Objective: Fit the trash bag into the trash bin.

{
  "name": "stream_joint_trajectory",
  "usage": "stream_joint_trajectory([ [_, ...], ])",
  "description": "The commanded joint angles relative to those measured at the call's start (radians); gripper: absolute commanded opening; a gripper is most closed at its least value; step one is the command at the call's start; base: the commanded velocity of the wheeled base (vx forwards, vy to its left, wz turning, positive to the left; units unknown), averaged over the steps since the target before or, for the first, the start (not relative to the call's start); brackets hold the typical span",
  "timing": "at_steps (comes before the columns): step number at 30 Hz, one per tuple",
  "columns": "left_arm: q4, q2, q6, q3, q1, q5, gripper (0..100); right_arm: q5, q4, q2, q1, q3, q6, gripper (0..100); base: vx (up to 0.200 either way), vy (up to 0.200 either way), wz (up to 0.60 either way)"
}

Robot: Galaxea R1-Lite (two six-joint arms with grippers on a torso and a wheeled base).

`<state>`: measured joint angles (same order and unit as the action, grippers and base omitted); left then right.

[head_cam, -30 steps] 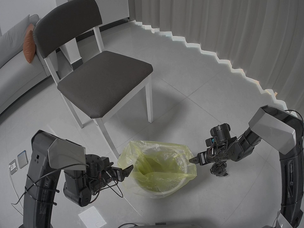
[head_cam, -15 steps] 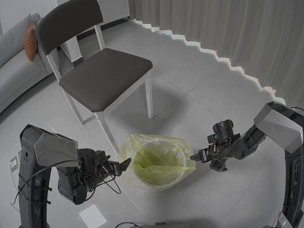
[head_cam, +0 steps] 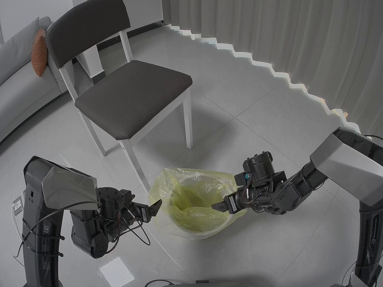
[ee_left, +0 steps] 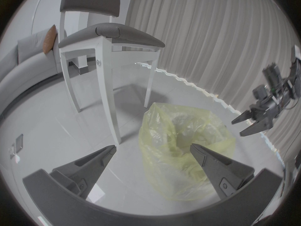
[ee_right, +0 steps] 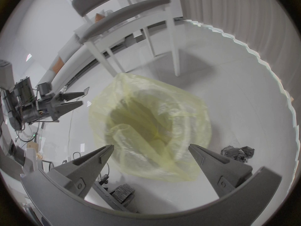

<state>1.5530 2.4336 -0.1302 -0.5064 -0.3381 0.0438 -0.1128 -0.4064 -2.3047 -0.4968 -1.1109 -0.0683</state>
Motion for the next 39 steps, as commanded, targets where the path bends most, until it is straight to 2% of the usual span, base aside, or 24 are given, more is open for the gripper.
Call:
stream_joint_trajectory([
  [1, 0.018, -0.005, 0.032, 0.034, 0.004, -0.022, 100, -0.001, 0.001, -0.013, -0.049, -0.020, 0.007, 100, 0.000, 0.000, 0.00],
  [11, 0.018, -0.099, 0.024, 0.060, 0.013, -0.015, 100, 0.002, 0.003, -0.125, -0.052, -0.073, 0.010, 100, 0.000, 0.000, 0.00],
  [20, 0.018, -0.100, 0.023, 0.051, 0.014, -0.013, 100, 0.001, 0.004, -0.150, -0.055, -0.070, 0.047, 100, 0.000, 0.000, 0.00],
  [21, 0.018, -0.099, 0.023, 0.049, 0.014, -0.013, 100, 0.001, 0.003, -0.150, -0.055, -0.067, 0.053, 0, 0.000, 0.000, 0.00],
  [26, 0.018, -0.076, 0.023, 0.046, 0.013, -0.013, 100, -0.001, 0.004, -0.147, -0.063, -0.060, 0.065, 0, 0.000, 0.000, 0.00],
  [39, 0.018, -0.005, 0.007, 0.043, -0.024, -0.015, 100, 0.004, -0.026, -0.099, -0.144, 0.114, 0.068, 0, 0.000, 0.000, 0.00],
])
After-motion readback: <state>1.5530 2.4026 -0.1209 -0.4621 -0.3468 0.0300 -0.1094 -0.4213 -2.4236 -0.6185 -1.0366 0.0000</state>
